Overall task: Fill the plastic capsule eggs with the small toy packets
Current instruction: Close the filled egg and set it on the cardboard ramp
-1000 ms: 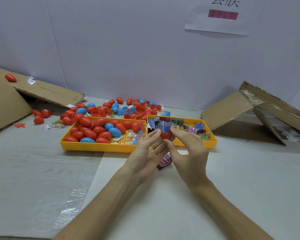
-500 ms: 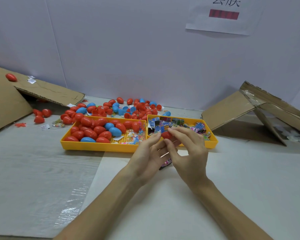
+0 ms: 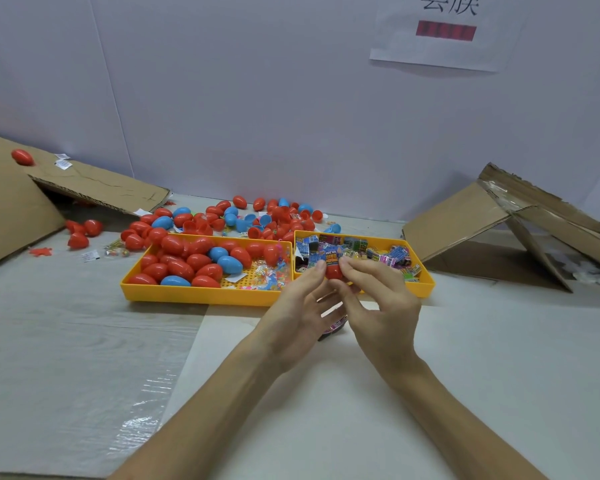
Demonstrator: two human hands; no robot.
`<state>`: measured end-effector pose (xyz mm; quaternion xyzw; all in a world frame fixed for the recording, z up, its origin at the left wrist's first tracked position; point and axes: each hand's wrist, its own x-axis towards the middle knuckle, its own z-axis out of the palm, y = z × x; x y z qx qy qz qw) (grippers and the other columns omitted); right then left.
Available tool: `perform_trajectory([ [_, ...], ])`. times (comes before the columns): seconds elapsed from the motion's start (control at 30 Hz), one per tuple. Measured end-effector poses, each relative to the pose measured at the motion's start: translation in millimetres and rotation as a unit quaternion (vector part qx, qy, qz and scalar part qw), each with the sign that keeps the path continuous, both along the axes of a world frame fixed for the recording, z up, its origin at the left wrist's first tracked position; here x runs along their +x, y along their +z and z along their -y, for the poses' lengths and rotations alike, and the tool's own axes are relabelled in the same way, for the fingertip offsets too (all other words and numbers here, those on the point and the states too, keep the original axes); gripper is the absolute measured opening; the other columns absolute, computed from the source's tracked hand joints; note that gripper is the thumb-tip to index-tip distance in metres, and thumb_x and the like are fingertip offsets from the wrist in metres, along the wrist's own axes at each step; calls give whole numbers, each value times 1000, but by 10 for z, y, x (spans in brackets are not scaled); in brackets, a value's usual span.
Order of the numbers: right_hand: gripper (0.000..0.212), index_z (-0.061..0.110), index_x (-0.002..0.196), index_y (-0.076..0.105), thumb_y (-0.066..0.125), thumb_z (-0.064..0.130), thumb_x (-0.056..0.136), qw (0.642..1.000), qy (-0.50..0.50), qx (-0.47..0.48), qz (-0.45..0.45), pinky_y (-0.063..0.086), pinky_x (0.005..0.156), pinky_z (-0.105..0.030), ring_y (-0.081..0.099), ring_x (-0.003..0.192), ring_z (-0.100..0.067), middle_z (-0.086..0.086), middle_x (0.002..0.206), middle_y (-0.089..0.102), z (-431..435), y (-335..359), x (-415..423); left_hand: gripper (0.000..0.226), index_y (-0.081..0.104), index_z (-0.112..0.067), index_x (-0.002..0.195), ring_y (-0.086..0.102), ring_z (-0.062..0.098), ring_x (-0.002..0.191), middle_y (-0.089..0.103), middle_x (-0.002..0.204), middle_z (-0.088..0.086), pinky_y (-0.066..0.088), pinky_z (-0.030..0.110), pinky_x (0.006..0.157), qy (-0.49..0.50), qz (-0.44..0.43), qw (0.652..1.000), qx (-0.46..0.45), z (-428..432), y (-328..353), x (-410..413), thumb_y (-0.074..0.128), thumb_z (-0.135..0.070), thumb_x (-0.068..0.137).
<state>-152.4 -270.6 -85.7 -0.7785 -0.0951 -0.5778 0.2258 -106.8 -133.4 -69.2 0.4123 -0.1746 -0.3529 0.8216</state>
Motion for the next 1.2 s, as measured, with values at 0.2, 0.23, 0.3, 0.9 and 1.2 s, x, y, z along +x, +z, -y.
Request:
perform_trajectory([
  [0.2,24,8,110,76,73,20,89,1000,8,8,-6,55,87,-39,67,104,-14,6,111,69,5,-1,3,49,61,-10,136,62,24,126,62,137,17,44,45,113,4,-6,1000,-9,25,-14,5,56,-41,98],
  [0.23,27,9,113,75,75,19,88,1000,9,19,-16,54,90,-38,67,105,-15,5,113,70,0,3,1,47,63,-10,132,65,24,123,65,133,16,46,45,110,9,-13,1000,-12,31,-12,8,55,-41,98],
  [0.3,35,10,119,73,77,19,86,998,7,38,-40,52,95,-32,66,109,-16,3,115,70,-10,18,-3,41,74,-14,117,69,20,114,71,124,9,54,39,99,11,-24,999,-18,39,-9,14,54,-41,95],
  [0.9,28,6,106,78,80,12,78,999,5,26,-34,57,83,-42,69,97,-14,1,104,74,21,35,-6,52,61,-13,134,65,22,121,67,132,11,48,41,108,16,21,999,28,46,2,-23,48,-49,99],
  [1.2,23,8,106,78,77,12,84,1000,5,8,-21,52,87,-41,66,102,-16,1,108,73,52,15,7,49,68,-10,124,63,28,125,68,122,13,42,47,112,15,-2,1000,1,63,-10,-25,46,-46,99],
])
